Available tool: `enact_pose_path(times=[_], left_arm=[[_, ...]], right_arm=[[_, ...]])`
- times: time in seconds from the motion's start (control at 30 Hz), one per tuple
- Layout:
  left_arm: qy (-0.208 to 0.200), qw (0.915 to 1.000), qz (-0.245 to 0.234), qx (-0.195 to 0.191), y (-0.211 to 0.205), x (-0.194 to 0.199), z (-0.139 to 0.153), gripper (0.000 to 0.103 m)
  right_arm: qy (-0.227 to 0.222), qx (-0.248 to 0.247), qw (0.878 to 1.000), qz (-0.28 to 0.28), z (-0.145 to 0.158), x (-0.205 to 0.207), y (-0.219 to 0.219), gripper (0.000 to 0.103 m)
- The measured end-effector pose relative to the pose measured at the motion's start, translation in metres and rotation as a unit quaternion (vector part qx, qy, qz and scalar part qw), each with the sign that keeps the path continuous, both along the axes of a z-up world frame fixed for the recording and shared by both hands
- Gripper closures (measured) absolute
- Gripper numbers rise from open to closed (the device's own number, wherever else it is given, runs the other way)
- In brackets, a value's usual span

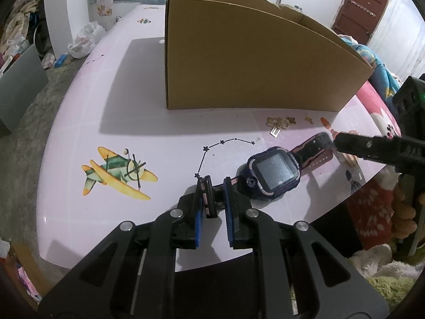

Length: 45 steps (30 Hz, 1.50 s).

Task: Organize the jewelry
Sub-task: 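Lift the smartwatch with the left tool and carry it over the box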

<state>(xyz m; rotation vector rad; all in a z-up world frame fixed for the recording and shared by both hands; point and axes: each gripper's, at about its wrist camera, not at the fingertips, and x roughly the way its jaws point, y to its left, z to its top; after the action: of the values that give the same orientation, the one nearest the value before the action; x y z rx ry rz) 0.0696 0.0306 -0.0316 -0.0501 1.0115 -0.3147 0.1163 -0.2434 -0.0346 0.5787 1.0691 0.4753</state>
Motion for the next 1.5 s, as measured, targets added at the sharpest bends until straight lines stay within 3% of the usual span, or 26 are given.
enact_pose_path(times=[0.2, 0.5, 0.9, 0.97, 1.2, 1.37, 1.5], left_arm=[[-0.002, 1.0, -0.004, -0.007, 0.003, 0.0, 0.0, 0.089], [-0.005, 0.9999, -0.009, -0.012, 0.005, -0.003, 0.0, 0.089], [-0.018, 0.9996, -0.018, -0.008, 0.003, -0.005, 0.0, 0.09], [-0.02, 0.9996, -0.02, -0.006, 0.001, -0.006, 0.001, 0.091], [-0.066, 0.9966, -0.044, -0.025, 0.0, -0.026, 0.044, 0.096], [-0.138, 0.9866, -0.074, -0.044, -0.004, -0.034, 0.108, 0.097], [-0.189, 0.9758, -0.101, -0.04, -0.015, -0.013, 0.153, 0.097]], right_arm=[[0.013, 0.12, 0.993, -0.016, -0.007, 0.0, -0.002, 0.043], [0.013, 0.141, 0.989, -0.03, -0.009, 0.003, 0.002, 0.042], [-0.024, 0.083, 0.996, -0.02, 0.008, 0.003, 0.004, 0.082], [-0.03, 0.073, 0.997, -0.013, 0.011, 0.001, 0.007, 0.085], [-0.082, 0.023, 0.996, 0.006, 0.052, -0.016, 0.017, 0.087], [-0.173, -0.004, 0.985, 0.022, 0.13, -0.031, 0.01, 0.087], [-0.239, -0.037, 0.97, 0.032, 0.181, -0.01, 0.002, 0.087]])
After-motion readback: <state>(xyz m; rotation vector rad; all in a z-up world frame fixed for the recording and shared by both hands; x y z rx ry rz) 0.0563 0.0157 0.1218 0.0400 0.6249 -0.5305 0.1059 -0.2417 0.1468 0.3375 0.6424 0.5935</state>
